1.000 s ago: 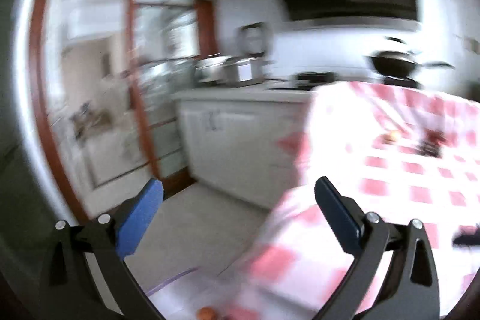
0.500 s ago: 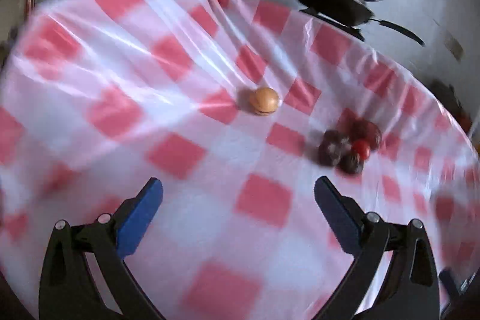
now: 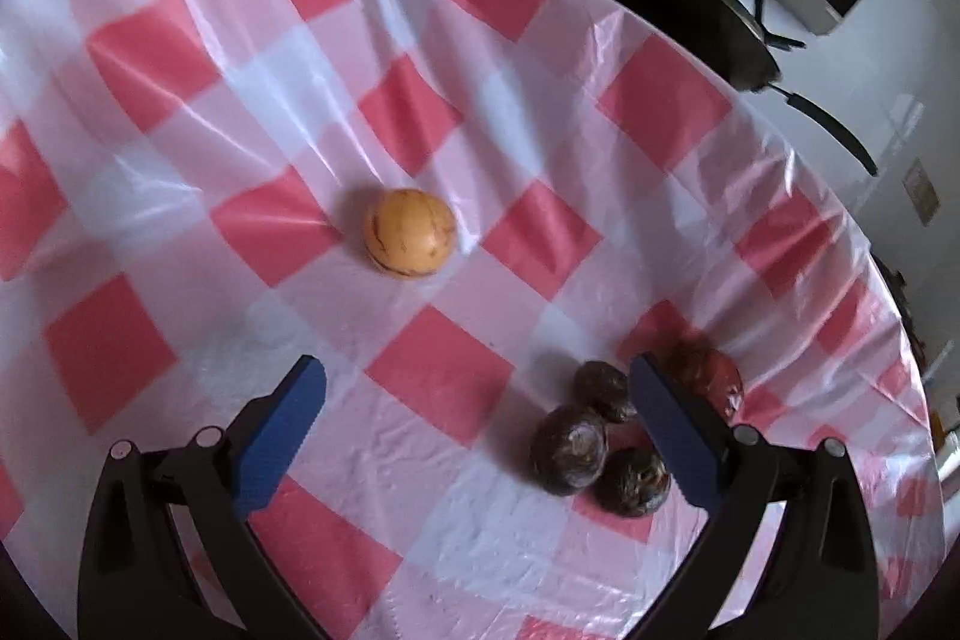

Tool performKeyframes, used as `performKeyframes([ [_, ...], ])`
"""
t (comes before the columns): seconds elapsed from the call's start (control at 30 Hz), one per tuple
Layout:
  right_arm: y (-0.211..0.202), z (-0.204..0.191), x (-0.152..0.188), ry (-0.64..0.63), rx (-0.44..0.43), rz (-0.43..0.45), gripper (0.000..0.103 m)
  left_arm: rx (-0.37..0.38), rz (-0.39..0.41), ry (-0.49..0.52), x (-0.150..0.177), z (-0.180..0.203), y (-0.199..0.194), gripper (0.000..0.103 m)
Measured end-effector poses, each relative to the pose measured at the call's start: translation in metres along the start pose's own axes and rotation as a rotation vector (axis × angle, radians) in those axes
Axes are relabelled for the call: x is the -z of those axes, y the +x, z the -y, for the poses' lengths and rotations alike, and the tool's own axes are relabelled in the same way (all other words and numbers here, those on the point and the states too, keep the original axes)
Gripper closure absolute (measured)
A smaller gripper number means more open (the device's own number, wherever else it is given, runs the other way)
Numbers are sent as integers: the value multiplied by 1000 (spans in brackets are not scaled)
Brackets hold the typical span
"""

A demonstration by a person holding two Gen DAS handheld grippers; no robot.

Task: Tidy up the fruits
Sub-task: 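Move both open tools back to the remaining fruits on the table, then grasp the wrapped red fruit with the right tool while the left tool grasps a dark dried fruit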

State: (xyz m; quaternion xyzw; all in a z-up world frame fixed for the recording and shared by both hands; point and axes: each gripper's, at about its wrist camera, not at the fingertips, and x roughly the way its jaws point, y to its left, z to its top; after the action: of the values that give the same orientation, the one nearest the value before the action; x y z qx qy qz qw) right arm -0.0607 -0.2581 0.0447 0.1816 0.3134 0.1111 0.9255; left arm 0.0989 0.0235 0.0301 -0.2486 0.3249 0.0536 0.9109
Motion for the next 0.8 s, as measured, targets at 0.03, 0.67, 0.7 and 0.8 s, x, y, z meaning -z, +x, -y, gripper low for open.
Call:
performKeyframes([
  [0.03, 1, 0, -1, 10, -2, 0, 16, 14, -14, 4, 1, -3, 1, 2],
  [0.67, 221, -46, -121, -2, 307, -140, 16, 16, -3, -132, -3, -31, -1, 2],
  [0.7, 229, -46, -123, -6, 324, -157, 16, 14, -2, -129, -3, -31, -1, 2],
  [0.8, 251, -45, -121, -27, 389, -229, 16, 11, -4, -122, -4, -30, 0, 2],
])
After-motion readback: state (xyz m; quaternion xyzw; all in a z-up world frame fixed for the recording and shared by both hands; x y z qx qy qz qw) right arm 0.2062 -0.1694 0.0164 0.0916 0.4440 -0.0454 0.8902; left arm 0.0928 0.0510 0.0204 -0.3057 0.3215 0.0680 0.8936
